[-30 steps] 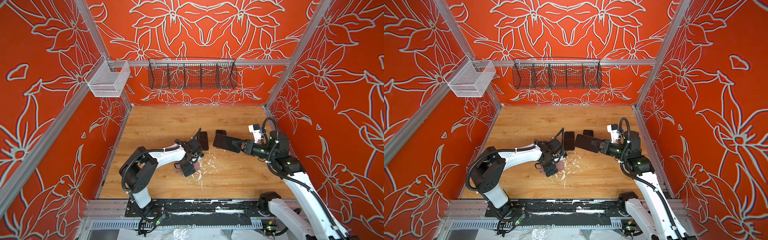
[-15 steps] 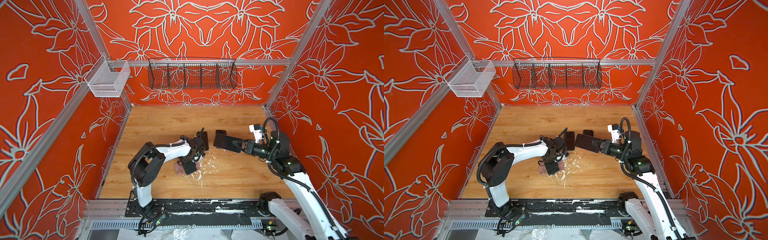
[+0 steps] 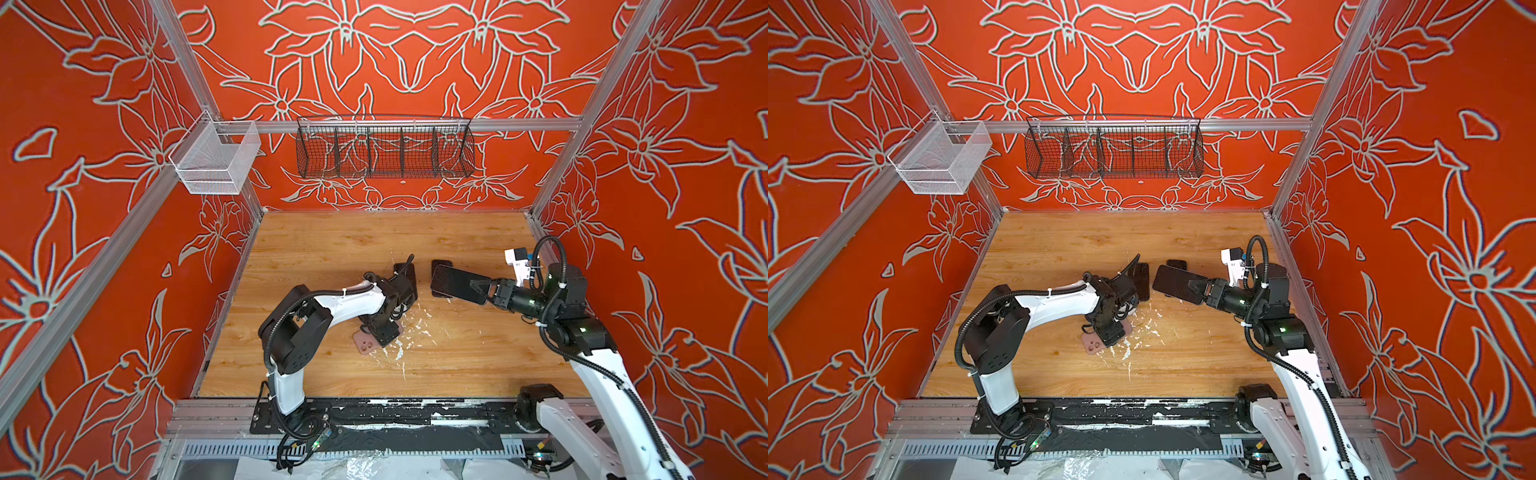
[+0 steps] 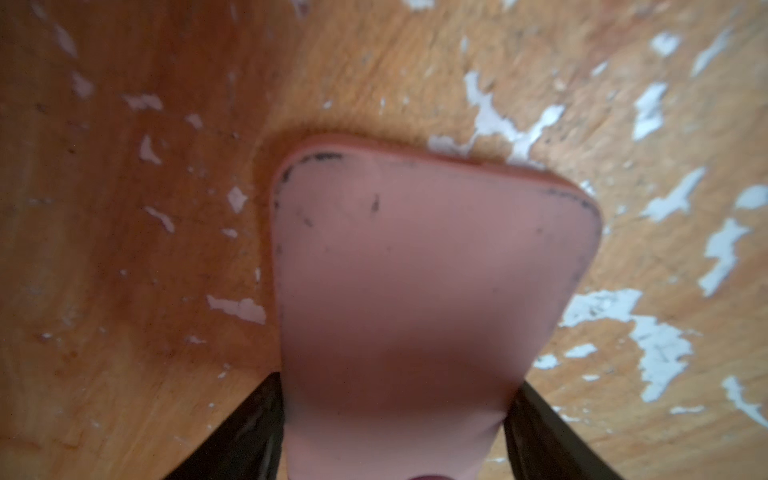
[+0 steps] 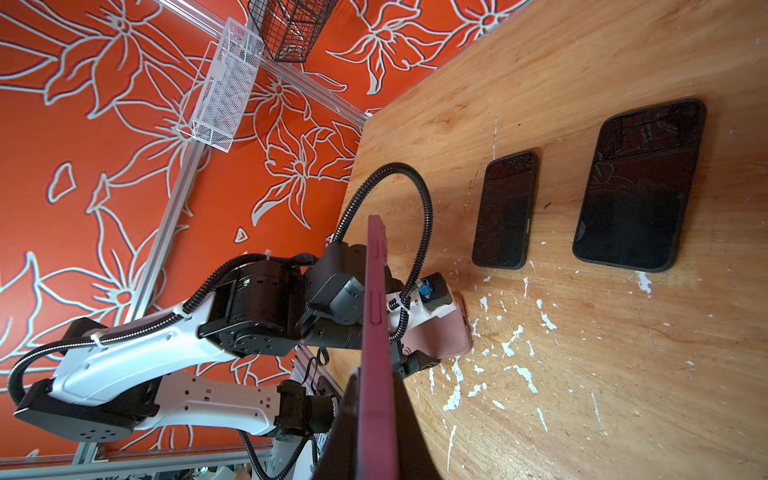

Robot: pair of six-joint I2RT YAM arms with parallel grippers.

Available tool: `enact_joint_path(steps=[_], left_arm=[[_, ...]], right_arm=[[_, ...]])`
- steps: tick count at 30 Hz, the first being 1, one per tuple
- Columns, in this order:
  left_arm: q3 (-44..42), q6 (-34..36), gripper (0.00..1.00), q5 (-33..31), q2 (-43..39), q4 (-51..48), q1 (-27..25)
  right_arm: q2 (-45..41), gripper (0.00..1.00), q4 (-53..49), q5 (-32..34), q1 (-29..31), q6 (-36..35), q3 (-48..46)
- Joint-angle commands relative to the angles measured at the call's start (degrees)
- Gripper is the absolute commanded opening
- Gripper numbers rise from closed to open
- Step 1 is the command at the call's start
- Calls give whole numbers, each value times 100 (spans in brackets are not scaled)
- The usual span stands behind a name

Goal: Put the phone into the phone case
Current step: 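Carry the pink case toward the black phones with the left gripper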

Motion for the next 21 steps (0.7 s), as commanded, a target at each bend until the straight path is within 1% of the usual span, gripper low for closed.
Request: enact_joint_path(steps=[1, 8, 13, 16, 19, 21], left_arm=[[-101, -307, 78, 309, -413, 289, -63], [-219, -410, 78, 1226, -906, 608, -58], [-327, -602, 78, 2046, -1211, 1027, -55], [-491, -983, 78, 2715, -1430, 1632, -50], [-810, -1636, 79, 3408, -1682, 2614, -31], [-1104, -2209, 79, 3820, -1824, 3400, 13]], right_arm=[[-84, 0, 211, -225, -53, 0, 133], [-100, 0, 81, -109, -218, 62, 282], [-140, 0, -46, 102, -383, 168, 341], [-190, 0, -141, 236, -471, 211, 403], [-248, 0, -249, 397, -560, 251, 482], [-276, 0, -291, 463, -604, 267, 531]])
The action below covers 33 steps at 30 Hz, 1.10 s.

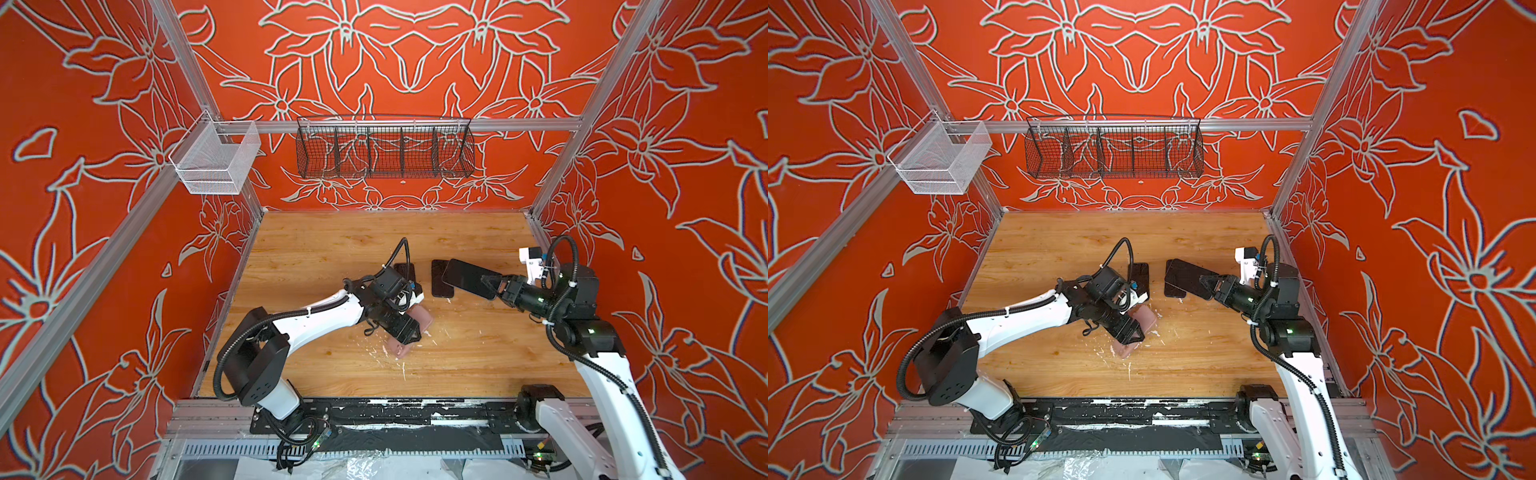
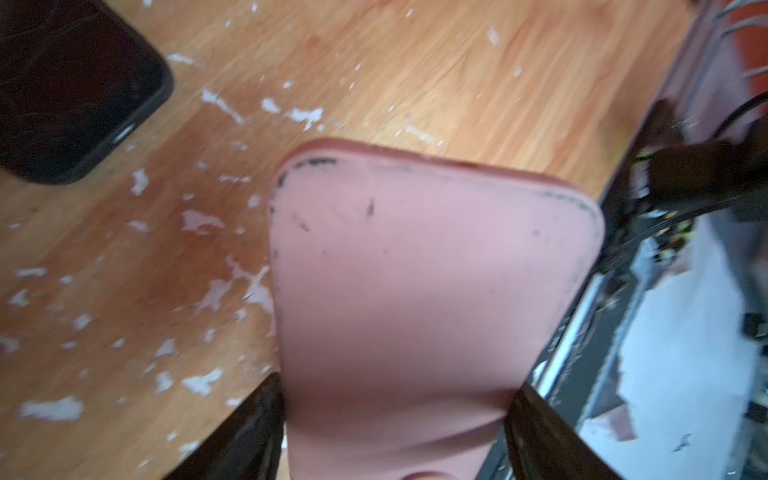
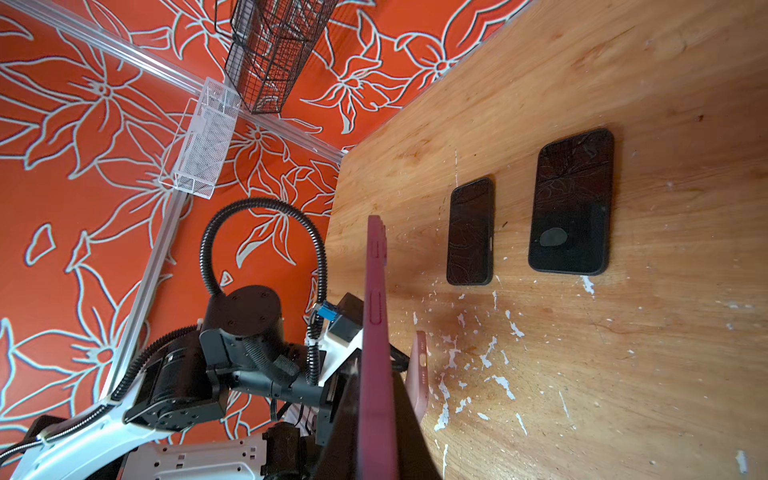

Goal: Put the phone into the phone case
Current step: 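Carry the pink case toward the black phones with the left gripper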

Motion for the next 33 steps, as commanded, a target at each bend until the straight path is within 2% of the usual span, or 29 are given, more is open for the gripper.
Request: enact_joint_path(steps=[1, 3, 6, 10, 14, 16, 20, 22, 24, 25, 27, 29, 31, 33], left_arm=[[-416, -1194, 79, 1150, -307, 1748, 69], [-775, -1842, 79, 1355, -421, 2629, 137], [-1403, -2757, 79, 1203, -597, 3952, 186], [-2294, -3745, 81, 249, -874, 5552, 187], [-2938, -4388, 83, -494, -907, 6787, 211], [-3117, -4610, 84, -512, -763, 7374, 268], [-3286, -5278, 84, -59, -42, 8723, 512], [-3378, -5454, 82, -133, 217, 9012, 564], [-3381, -5338, 82, -364, 127, 8433, 565], [-3307, -5183, 81, -502, -63, 7762, 558], [-2904, -4599, 81, -854, -547, 5832, 468], [-1971, -3607, 83, -1864, -997, 3086, 114], [-1072, -2964, 85, -2658, -959, 1295, -192], [-318, -2802, 85, -2990, -614, -51, -285]], right_arm=[[-154, 0, 62, 159, -84, 123, 328], [-156, 0, 44, 176, -104, 146, 355], [-157, 0, -4, 187, -116, 148, 401], [-168, 0, -89, 229, -124, 112, 454], [-211, 0, -126, 230, -119, 124, 486], [-227, 0, -167, 230, -129, 111, 507], [-238, 0, -246, 230, -125, 80, 584], [-242, 0, -292, 230, -126, 54, 629], [-229, 0, -336, 225, -126, 22, 666], [-229, 0, -353, 221, -125, 11, 680], [-233, 0, -411, 253, -126, -57, 702], [-245, 0, -498, 334, -125, -164, 718], [-246, 0, -572, 408, -130, -250, 711], [-253, 0, -616, 477, -125, -306, 696]])
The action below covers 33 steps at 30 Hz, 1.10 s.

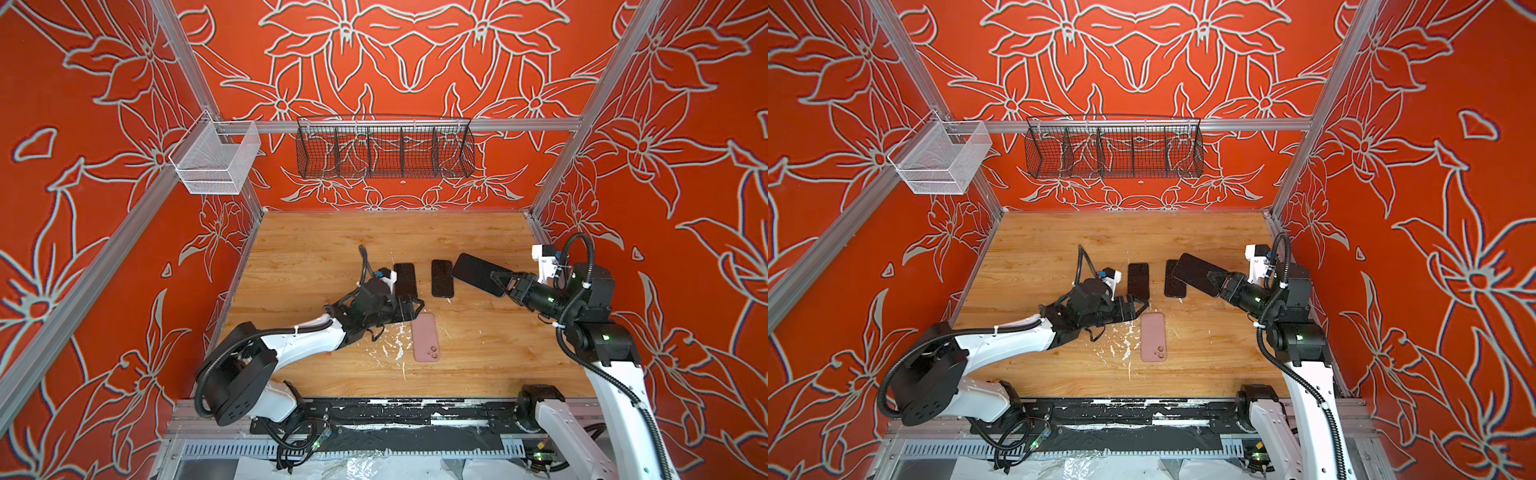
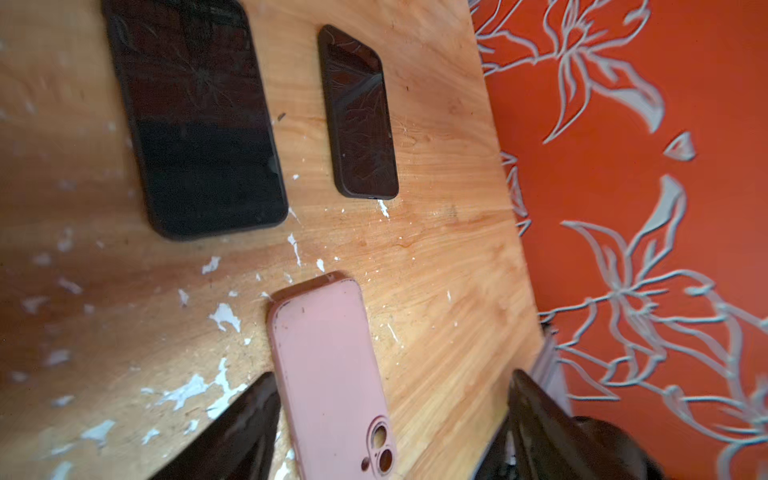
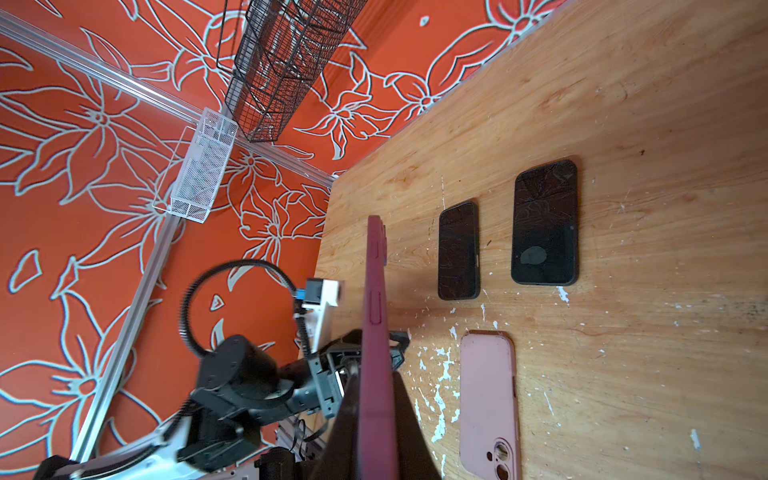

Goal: Put the phone into the phone case
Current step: 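Carry the pink case toward the black phones with the left gripper, then lower the pink case onto the table and open the left gripper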

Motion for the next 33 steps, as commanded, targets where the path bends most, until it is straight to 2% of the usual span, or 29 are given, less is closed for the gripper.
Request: enact_joint_path(steps=[1, 5, 8, 13, 17, 33], left_arm=[[1081, 922, 85, -1139, 323, -3599, -192], [2038, 839, 87, -1291, 1182, -4853, -671], [2492, 597, 91, -1367, 1698, -5159, -1099], [2685, 122, 96, -1068, 2200, -5083, -1416], [2835, 20, 100, -1128, 2305, -5202, -1486], [4052, -15, 98, -771, 3549, -5850, -1515]], right_arm=[[-108, 0, 48, 149, -24, -232, 174], [-166, 0, -43, 336, -22, -294, 173], [-235, 0, -253, 574, -23, -446, 239], [-298, 0, -528, 864, -23, -635, 347], [-372, 0, -558, 884, -24, -664, 303], [-851, 0, -848, 1226, -34, -805, 167]])
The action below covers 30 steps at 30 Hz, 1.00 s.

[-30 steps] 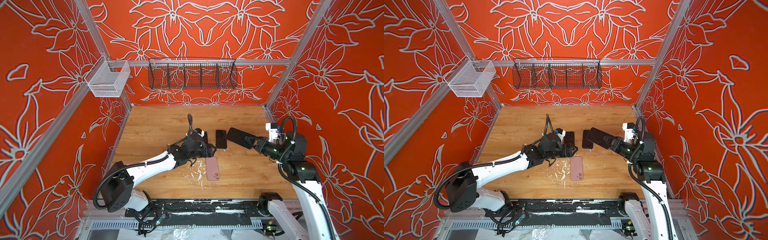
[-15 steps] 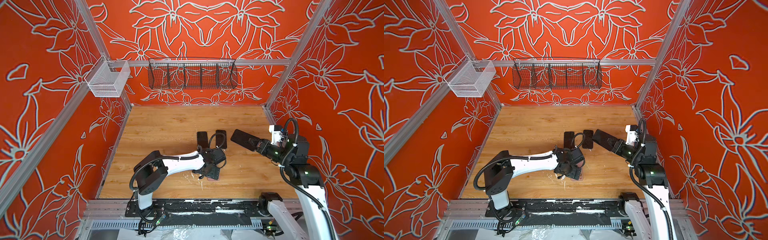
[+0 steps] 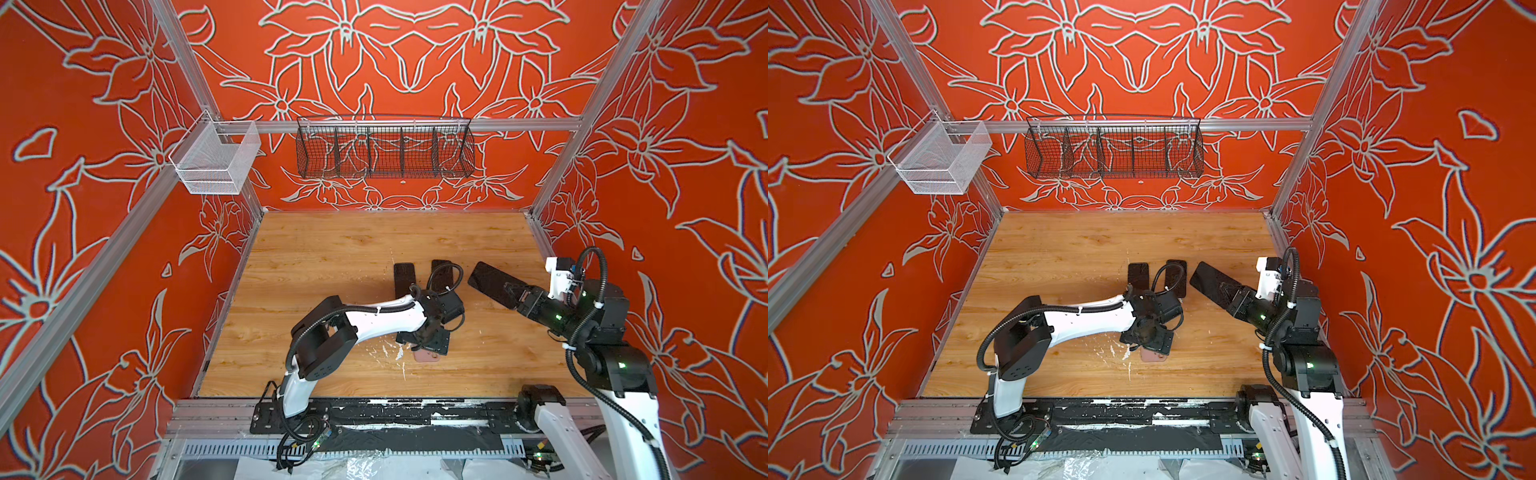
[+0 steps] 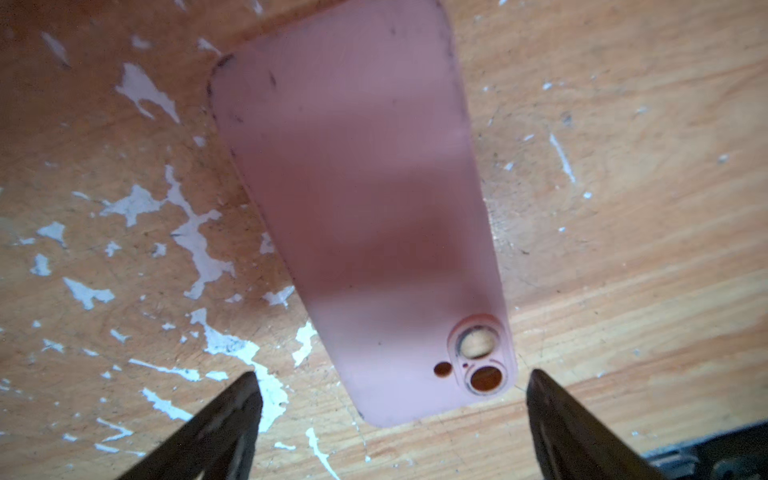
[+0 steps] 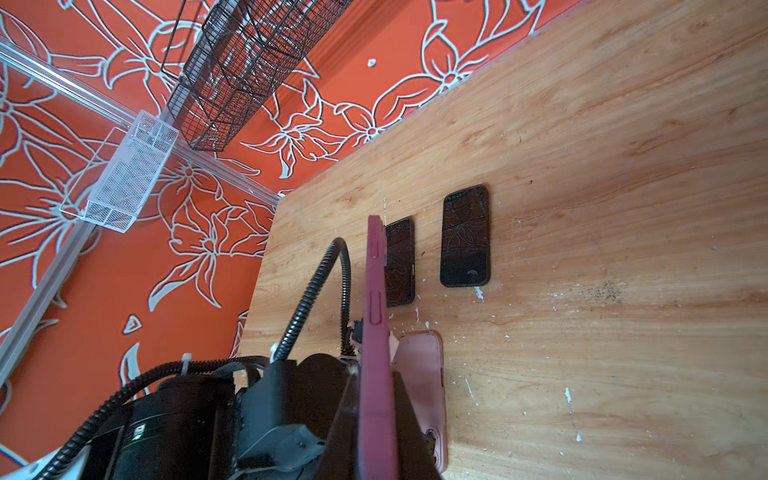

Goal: Put the phone into the phone case
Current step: 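Lower the pink case onto the table and open the left gripper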

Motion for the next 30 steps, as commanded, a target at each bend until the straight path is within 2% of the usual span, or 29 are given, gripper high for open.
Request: enact_joint_path(steps=[1, 14, 22, 30], left_arm=[[253, -110, 98, 51, 249, -405, -28], [552, -257, 99, -22, 715, -643, 42], [327, -399, 76, -89, 646, -569, 136], [23, -505, 65, -191, 391, -463, 226]], right_arm=[[-137, 0, 127, 82, -20, -114, 49], [-222, 0, 54, 106, -21, -238, 128], [-191, 0, 37, 154, -19, -265, 158], [-128, 0, 32, 180, -20, -292, 206]])
